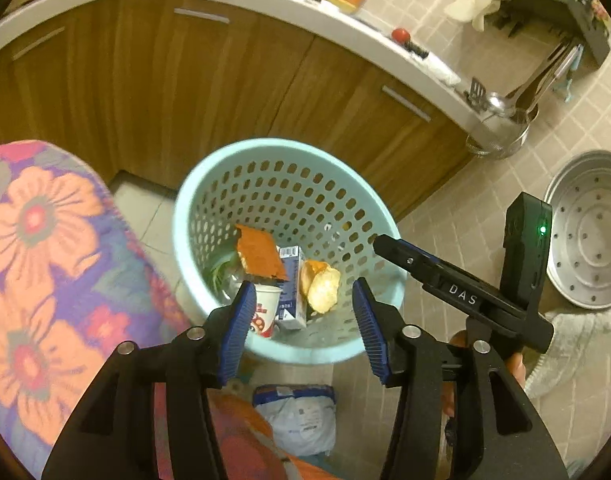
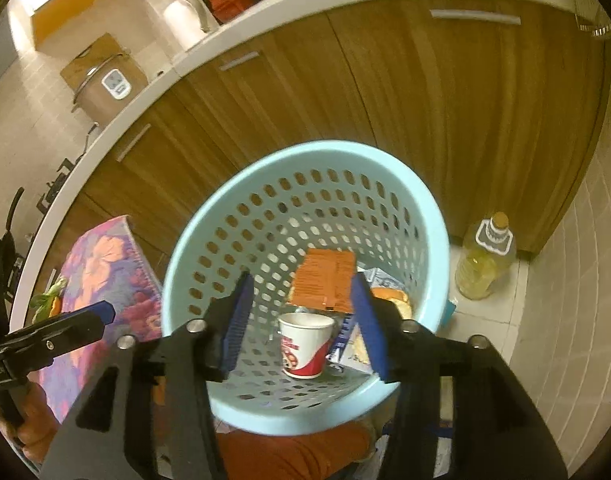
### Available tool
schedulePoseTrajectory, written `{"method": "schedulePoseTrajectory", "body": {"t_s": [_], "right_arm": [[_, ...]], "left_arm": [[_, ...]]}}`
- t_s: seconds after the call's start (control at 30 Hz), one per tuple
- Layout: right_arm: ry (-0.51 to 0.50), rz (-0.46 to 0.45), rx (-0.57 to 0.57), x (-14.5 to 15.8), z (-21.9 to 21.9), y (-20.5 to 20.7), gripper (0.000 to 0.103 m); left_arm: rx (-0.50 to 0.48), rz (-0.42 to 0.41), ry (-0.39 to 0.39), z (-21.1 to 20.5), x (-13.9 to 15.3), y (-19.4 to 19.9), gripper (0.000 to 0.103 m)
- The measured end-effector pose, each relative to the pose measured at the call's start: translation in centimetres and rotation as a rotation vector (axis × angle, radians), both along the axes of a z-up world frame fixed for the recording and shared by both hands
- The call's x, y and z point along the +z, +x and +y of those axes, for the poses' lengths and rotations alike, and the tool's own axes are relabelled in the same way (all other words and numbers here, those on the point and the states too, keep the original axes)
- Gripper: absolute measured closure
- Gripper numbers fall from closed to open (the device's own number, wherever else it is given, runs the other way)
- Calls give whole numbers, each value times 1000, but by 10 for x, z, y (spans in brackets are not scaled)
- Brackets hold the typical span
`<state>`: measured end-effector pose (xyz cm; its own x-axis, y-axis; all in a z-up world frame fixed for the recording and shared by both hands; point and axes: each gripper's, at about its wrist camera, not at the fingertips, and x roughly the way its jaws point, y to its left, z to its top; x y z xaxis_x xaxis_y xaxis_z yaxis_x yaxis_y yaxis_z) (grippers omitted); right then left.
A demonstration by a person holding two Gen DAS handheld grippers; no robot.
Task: Collect trash
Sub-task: 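Carry wrapper and bread slice over the wastebasket and open both tools, then move both open tools back over the table toward the bok choy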
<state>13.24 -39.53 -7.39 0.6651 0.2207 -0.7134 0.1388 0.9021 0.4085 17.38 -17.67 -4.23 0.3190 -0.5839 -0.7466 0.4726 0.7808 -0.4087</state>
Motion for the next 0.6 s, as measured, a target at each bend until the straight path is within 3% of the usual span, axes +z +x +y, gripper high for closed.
{"method": "schedulePoseTrajectory", "body": {"t_s": [0.23, 0.37, 0.6], "right_arm": [[-19, -71, 93, 38, 45, -9, 55], [-39, -106, 194, 59, 89, -8, 55], [-105, -129, 390, 81, 191, 3, 55]], "left_arm": [[82, -91, -36, 49, 34, -29, 40], [168, -152, -57, 99, 54, -46, 37], [336, -260, 10, 202, 78, -69, 34]]}}
